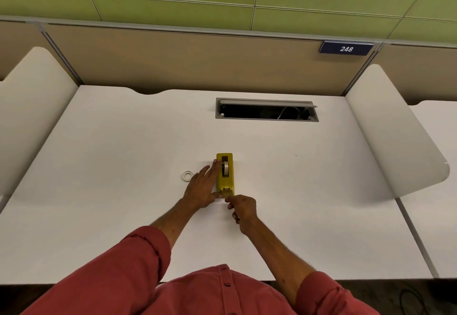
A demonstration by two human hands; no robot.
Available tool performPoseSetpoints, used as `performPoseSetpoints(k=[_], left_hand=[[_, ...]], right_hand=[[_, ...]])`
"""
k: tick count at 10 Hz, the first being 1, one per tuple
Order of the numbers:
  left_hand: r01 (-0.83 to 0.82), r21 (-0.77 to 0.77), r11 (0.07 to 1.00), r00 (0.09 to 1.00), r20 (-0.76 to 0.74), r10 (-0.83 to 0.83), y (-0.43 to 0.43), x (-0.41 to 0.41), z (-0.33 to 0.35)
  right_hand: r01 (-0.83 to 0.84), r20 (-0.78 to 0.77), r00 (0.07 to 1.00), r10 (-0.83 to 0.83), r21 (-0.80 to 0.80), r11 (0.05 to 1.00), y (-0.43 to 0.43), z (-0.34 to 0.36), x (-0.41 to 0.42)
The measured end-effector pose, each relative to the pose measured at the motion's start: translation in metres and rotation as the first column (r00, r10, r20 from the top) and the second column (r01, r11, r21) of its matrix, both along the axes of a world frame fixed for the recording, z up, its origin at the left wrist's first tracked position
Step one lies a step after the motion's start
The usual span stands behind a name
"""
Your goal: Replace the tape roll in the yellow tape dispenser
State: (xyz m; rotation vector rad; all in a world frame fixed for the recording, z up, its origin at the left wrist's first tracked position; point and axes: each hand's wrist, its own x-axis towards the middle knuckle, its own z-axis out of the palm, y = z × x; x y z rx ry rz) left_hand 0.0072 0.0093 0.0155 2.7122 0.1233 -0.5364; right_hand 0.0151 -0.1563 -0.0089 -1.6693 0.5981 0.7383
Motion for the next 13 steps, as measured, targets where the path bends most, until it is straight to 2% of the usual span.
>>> performPoseSetpoints(k=[3,10,11,12,13], left_hand=[[-0.005,-0.008,1.000,1.000,-0.005,0.005,0.001,0.002,-0.002],[-0.005,-0.064,0.998,1.000,0.003,0.005,0.003,-0.002,-0.002],[-0.009,-0.069,0.998,1.000,-0.001,0.009,0.003,-0.003,0.001],[0.003,-0.103,0.995,1.000,0.016,-0.002,0.004,-0.002,0.001],[0.026,-0.174,0.984,1.000,0.006,-0.025,0.009,0.000,0.000]], right_hand=[[-0.071,0.144,0.986,0.084,-0.091,0.993,0.007,-0.002,0.001],[-0.172,0.183,0.957,0.226,-0.271,0.947,0.005,0.011,-0.005],[-0.220,0.178,0.942,0.283,-0.306,0.926,0.000,0.020,-0.001],[-0.333,0.139,0.903,0.407,-0.372,0.866,-0.005,0.024,0.007],[-0.384,0.106,0.852,0.512,-0.538,0.750,-0.013,0.032,0.013]])
